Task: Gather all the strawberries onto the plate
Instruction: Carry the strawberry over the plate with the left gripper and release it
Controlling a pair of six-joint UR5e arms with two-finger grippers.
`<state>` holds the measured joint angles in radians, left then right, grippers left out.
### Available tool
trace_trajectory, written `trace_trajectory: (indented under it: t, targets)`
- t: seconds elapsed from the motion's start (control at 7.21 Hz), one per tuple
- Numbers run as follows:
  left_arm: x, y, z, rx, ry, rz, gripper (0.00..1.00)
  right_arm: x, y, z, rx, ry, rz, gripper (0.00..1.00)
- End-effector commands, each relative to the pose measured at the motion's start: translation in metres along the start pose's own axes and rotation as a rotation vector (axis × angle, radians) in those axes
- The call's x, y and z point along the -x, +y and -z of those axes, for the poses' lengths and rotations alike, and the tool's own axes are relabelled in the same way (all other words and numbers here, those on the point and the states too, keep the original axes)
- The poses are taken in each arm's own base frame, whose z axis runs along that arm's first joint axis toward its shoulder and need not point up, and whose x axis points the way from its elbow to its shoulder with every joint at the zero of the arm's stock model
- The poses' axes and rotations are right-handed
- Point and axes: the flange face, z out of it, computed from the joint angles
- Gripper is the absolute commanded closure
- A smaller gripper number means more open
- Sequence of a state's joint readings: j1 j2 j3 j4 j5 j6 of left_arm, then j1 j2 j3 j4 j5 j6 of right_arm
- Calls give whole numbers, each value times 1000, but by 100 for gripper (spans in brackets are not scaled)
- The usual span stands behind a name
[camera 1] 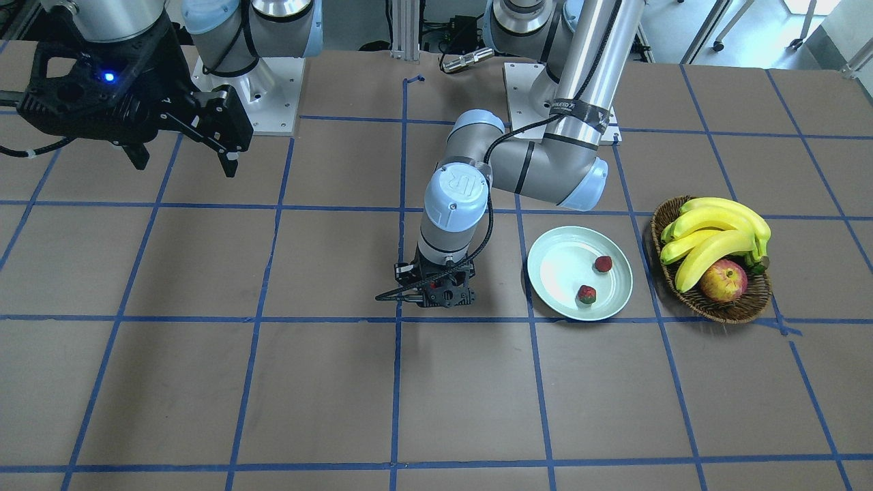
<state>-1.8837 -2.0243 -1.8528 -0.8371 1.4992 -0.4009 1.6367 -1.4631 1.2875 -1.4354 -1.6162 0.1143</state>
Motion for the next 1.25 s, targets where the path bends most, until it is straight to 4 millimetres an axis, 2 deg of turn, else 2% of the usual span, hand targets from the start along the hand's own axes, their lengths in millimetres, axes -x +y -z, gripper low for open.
trace_trajectory:
  t: [0.0, 0.14, 0.28, 0.42, 0.55, 0.69, 0.83, 0.97, 1.11]
  targets:
    - [13, -9, 26, -59, -64, -76, 100, 11, 6, -4, 23, -14, 18, 0]
    - [53, -26, 48, -31, -116, -95, 100, 14, 6, -5, 22, -22, 20, 0]
    - [107, -36, 64, 28, -128, -172, 100, 18, 5, -5, 22, -57, 26, 0]
    - [151, -41, 77, 41, -122, -138, 100, 18, 4, -8, 26, -56, 27, 0]
    - [179, -35, 75, 58, -139, -135, 100, 18, 4, -9, 28, -56, 26, 0]
    - [212, -21, 56, 117, -174, -167, 100, 18, 4, -9, 28, -56, 24, 0]
    - [238, -15, 48, 135, -163, -130, 100, 17, 3, -9, 29, -55, 23, 0]
    - [244, -14, 47, 140, -164, -116, 98, 17, 3, -9, 29, -55, 23, 0]
    - [245, -15, 46, 141, -160, -109, 20, 17, 3, -9, 29, -55, 23, 0]
